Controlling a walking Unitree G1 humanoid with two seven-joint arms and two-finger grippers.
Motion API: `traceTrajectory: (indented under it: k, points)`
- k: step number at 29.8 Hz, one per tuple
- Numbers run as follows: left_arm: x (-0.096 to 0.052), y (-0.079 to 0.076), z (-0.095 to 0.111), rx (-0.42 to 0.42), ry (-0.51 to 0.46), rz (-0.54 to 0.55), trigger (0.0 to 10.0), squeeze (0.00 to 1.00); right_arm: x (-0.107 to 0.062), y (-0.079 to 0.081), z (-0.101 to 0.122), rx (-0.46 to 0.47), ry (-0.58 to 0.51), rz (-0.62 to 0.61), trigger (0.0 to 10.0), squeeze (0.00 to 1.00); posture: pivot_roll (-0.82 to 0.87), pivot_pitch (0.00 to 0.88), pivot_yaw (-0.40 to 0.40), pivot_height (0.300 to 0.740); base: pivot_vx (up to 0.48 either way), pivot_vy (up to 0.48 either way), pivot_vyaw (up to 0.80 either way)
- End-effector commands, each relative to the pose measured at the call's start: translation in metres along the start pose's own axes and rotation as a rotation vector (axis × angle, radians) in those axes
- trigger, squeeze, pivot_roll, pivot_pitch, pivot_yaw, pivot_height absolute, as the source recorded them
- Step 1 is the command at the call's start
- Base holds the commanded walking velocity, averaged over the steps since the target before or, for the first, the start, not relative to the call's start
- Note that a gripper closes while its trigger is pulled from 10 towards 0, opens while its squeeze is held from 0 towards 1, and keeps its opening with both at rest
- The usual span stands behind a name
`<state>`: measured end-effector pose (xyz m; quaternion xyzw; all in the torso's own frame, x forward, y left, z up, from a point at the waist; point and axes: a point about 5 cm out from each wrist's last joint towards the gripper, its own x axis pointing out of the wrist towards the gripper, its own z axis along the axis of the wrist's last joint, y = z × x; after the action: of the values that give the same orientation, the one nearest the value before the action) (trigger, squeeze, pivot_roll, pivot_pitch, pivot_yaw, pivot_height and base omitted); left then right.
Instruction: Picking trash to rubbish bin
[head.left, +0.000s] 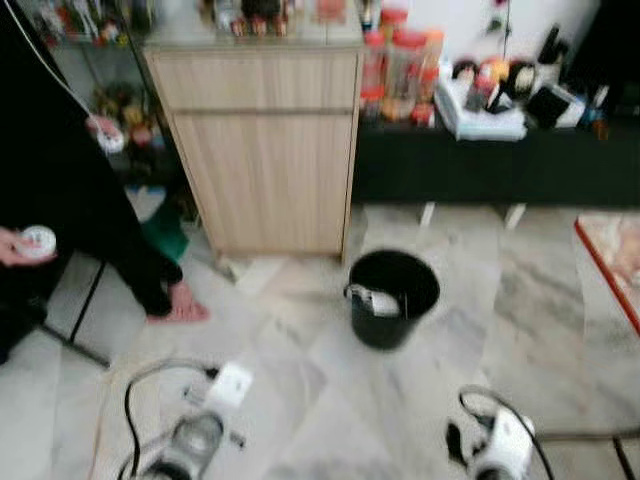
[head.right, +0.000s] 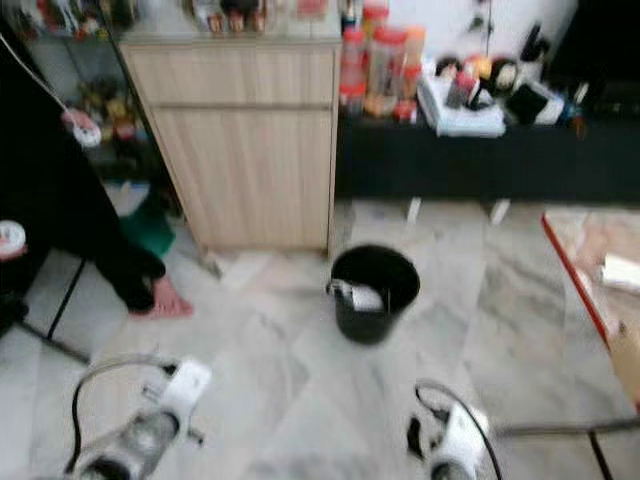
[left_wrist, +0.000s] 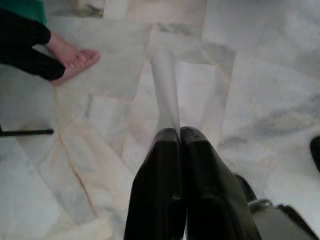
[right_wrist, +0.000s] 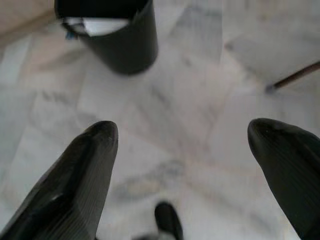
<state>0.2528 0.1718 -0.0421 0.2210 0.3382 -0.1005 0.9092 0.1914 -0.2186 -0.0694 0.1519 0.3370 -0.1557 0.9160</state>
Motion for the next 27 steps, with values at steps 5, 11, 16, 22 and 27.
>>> traceTrajectory:
  k: [5,11,16,22,27]
  points:
    - [-0.0022,0.0062,-0.0102,0.023,0.038,0.012,10.0,0.00,-0.0018,0.0046,-0.0080,0.003,0.024,0.010,10.0,0.00,0.06,0.110,-0.042,0.740,0.337,0.000,-0.47]
    - [-0.0022,0.0046,-0.0103,-0.003,0.038,0.018,10.0,0.00,-0.0025,0.0038,-0.0097,-0.001,0.029,0.011,10.0,0.00,0.06,0.111,-0.058,0.740,0.336,0.000,0.00]
    - [-0.0025,0.0020,-0.0110,-0.010,0.039,0.018,10.0,0.00,-0.0029,0.0033,-0.0111,-0.009,0.039,0.014,10.0,0.00,0.06,0.111,-0.066,0.740,0.335,0.000,0.00]
    - [-0.0031,0.0003,-0.0132,-0.017,0.043,0.017,10.0,0.00,-0.0026,0.0040,-0.0105,-0.016,0.038,0.021,10.0,0.00,0.07,0.107,-0.074,0.740,0.336,0.000,0.00]
    - [-0.0038,-0.0005,-0.0158,-0.021,0.050,0.017,10.0,0.00,-0.0019,0.0046,-0.0087,-0.025,0.035,0.028,10.0,0.00,0.07,0.100,-0.078,0.740,0.332,0.000,0.00]
